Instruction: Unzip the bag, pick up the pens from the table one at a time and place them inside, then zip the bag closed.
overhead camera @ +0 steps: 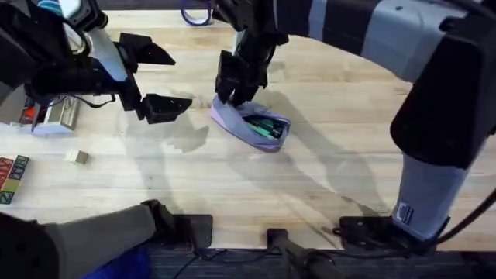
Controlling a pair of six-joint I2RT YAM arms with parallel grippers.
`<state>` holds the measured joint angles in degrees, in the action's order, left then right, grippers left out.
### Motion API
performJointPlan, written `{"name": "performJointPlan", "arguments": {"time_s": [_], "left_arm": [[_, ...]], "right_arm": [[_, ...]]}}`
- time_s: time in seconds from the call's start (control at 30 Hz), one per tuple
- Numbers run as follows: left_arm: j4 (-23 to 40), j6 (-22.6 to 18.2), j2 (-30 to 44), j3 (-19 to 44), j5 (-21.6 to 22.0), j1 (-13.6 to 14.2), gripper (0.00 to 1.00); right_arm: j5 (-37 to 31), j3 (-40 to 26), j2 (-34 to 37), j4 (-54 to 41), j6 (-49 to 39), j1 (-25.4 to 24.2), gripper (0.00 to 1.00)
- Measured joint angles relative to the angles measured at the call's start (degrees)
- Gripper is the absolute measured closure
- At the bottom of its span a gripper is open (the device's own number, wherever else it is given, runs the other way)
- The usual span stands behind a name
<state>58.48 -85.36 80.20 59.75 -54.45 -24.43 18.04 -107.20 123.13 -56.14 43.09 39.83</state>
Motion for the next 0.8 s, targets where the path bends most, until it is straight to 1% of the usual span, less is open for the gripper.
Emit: {"name": "performJointPlan", "arguments": {"time_s": [0.43, 0.63, 0.8], "left_arm": [[0.0, 0.0, 0.0, 0.0, 0.0, 0.0, 0.007], [0.0, 0.0, 0.0, 0.0, 0.0, 0.0, 0.007], [0.0, 0.0, 0.0, 0.0, 0.0, 0.0, 0.008]], "right_arm": [[0.6, 0.0, 0.3, -0.7, 0.0, -0.7, 0.969], [3.2, -0.1, 0.2, -0.8, -0.8, -1.5, 0.970], [6.3, -1.4, 0.9, -1.8, -2.7, -2.7, 0.969]]}}
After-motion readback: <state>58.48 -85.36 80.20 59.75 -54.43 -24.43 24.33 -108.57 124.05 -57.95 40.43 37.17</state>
